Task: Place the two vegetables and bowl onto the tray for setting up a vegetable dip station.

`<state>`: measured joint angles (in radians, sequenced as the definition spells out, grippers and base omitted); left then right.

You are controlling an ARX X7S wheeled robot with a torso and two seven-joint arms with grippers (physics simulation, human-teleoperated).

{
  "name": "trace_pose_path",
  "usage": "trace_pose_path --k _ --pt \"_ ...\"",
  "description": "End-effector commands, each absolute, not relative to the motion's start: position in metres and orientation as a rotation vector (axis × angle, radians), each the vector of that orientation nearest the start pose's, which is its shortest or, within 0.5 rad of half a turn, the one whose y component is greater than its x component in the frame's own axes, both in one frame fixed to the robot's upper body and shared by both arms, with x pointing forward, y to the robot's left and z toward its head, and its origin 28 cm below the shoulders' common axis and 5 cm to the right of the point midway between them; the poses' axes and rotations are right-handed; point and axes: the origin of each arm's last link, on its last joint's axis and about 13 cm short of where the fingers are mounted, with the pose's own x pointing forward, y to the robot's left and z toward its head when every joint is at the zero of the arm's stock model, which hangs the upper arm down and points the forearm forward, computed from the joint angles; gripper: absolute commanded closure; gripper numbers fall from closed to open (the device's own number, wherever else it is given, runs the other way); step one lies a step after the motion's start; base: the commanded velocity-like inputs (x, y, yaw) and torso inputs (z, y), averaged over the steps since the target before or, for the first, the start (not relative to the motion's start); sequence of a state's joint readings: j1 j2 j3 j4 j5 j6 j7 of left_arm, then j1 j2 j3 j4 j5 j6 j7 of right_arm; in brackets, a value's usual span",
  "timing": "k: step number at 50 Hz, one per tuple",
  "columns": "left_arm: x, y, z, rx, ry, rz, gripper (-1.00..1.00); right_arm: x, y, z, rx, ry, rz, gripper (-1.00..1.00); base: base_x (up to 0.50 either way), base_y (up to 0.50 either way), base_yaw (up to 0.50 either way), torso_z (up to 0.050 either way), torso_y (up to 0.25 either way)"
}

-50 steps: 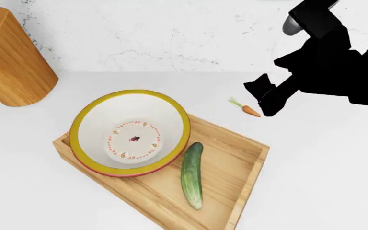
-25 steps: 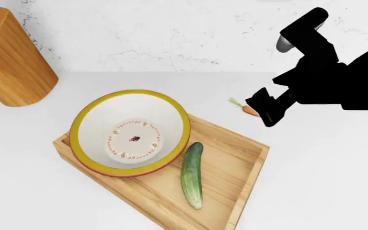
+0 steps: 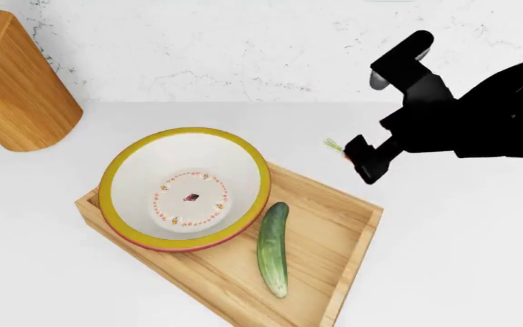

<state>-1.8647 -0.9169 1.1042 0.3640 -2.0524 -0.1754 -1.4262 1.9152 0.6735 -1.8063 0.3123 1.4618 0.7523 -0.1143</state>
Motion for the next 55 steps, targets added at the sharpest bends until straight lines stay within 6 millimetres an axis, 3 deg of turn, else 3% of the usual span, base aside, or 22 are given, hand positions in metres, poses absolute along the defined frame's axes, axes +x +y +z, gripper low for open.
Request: trace_pose_path --k 1,55 --pt "0.214 0.217 0.408 -0.374 -0.098 0.219 -1.00 0.353 -0.167 0.289 -0.531 0.613 0.490 -1.00 0.00 0.00 0.00 0.000 0.000" --pt "0.214 0.216 0.408 -0.371 -0.098 0.215 -1.00 0.370 -0.164 0.256 -0.555 0.683 0.453 -1.00 0.00 0.00 0.00 0.000 0.000"
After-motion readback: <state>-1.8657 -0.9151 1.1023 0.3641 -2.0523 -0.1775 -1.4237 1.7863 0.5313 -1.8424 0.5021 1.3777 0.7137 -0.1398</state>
